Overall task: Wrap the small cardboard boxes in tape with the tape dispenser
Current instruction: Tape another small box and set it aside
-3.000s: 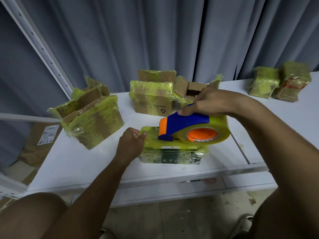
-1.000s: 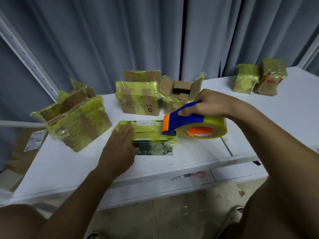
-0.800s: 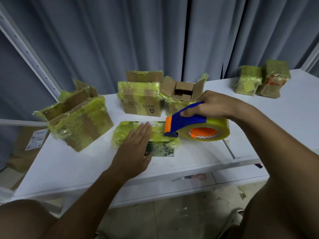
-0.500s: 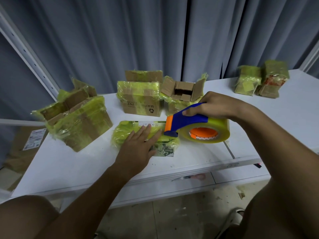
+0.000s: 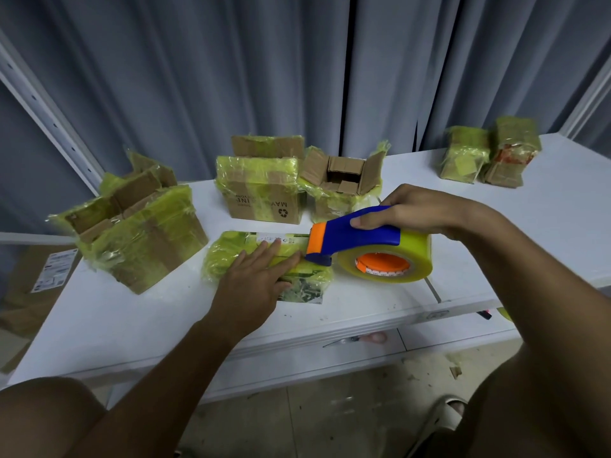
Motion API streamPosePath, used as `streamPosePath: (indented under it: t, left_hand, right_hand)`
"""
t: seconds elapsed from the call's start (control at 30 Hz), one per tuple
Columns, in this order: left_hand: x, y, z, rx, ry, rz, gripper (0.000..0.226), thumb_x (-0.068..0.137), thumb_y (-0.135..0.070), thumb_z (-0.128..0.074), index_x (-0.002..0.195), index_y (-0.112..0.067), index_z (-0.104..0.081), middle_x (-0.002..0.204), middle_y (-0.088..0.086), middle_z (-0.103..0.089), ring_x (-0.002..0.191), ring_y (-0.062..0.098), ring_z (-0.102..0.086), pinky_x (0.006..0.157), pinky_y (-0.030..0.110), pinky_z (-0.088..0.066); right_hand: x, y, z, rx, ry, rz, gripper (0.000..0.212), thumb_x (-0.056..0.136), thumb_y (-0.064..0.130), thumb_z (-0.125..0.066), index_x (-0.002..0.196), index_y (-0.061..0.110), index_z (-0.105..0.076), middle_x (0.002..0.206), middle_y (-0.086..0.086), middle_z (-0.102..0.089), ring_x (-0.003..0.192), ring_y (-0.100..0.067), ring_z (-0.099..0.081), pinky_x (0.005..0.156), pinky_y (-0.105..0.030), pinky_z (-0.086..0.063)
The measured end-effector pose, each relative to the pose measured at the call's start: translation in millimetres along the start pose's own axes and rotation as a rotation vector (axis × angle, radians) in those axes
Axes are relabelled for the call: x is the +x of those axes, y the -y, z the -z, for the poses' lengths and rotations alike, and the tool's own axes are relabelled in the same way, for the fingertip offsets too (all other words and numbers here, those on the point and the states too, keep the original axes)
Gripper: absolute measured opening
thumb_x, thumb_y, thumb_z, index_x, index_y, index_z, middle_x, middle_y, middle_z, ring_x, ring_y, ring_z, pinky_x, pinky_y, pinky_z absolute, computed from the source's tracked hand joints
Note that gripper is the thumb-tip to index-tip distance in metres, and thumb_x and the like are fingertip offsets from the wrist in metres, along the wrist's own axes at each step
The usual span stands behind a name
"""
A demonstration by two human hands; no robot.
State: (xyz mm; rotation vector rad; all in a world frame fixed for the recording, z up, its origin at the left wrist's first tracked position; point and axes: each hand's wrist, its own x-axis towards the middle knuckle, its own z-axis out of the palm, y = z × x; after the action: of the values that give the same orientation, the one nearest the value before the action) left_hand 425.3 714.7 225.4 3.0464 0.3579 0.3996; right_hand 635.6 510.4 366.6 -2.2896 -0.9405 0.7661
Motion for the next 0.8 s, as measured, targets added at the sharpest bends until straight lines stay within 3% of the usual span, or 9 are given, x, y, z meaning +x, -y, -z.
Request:
streamPosePath:
  t: [0.1, 0.27, 0.37, 0.47, 0.63, 0.8]
  left_hand:
    - [-1, -2, 1, -0.001, 0.025, 0.012, 0.053, 0.096, -0.038, -0.05, 0.148, -0.036, -0.038, 0.157, 0.007, -0.034, 0.145, 0.03, -0.03, 0.113, 0.057, -0.026]
    - [4, -16, 1, -0.033, 0.003, -0.064, 0.066, 0.087, -0.018, -0.06, 0.149, -0.017, -0.038, 0.161, 0.009, -0.024, 0.151, 0.025, -0.014, 0.119, 0.055, -0.018]
    - [7, -27, -2, -0.157, 0.058, -0.052, 0.075, 0.091, -0.037, -0.055, 0.154, -0.01, -0.023, 0.161, 0.006, -0.022, 0.151, 0.017, -0.012, 0.122, 0.044, -0.019]
    - [8, -29, -9, -0.126, 0.003, -0.031, 0.08, 0.094, -0.061, -0.038, 0.154, -0.01, -0.024, 0.158, 0.006, -0.03, 0.149, 0.019, -0.021, 0.121, 0.041, -0.023]
    - [11, -21, -14, -0.1, -0.047, -0.034, 0.077, 0.093, -0.064, -0.028, 0.148, -0.012, -0.041, 0.155, 0.002, -0.037, 0.146, 0.013, -0.028, 0.118, 0.035, -0.025]
    - [11, -20, -12, -0.075, -0.057, -0.031, 0.073, 0.093, -0.06, -0.031, 0.147, -0.013, -0.042, 0.154, 0.001, -0.038, 0.144, 0.013, -0.03, 0.117, 0.035, -0.022]
  right_hand:
    - [2, -2, -1, 0.006, 0.016, 0.001, 0.053, 0.077, 0.067, -0.071, 0.088, 0.015, -0.078, 0.082, -0.002, -0.078, 0.084, -0.022, -0.075, 0.081, -0.035, -0.058]
    - [8, -7, -7, 0.074, -0.014, -0.005, 0.046, 0.079, 0.06, -0.074, 0.079, 0.014, -0.075, 0.072, -0.001, -0.074, 0.072, -0.019, -0.07, 0.068, -0.029, -0.051]
    - [12, -8, -9, 0.099, -0.024, -0.012, 0.042, 0.08, 0.057, -0.075, 0.077, 0.015, -0.074, 0.068, 0.002, -0.074, 0.069, -0.019, -0.07, 0.065, -0.028, -0.05]
    - [12, -11, -9, 0.117, -0.019, -0.014, 0.045, 0.08, 0.058, -0.075, 0.083, 0.012, -0.075, 0.074, -0.002, -0.075, 0.074, -0.021, -0.072, 0.069, -0.03, -0.053]
    - [13, -23, -9, 0.172, 0.026, -0.032, 0.052, 0.076, 0.063, -0.075, 0.086, 0.012, -0.076, 0.08, -0.003, -0.077, 0.08, -0.024, -0.074, 0.074, -0.033, -0.054]
    - [-1, -35, 11, 0.169, -0.006, -0.035, 0.056, 0.074, 0.059, -0.077, 0.09, 0.005, -0.078, 0.083, -0.009, -0.078, 0.079, -0.027, -0.074, 0.076, -0.038, -0.054]
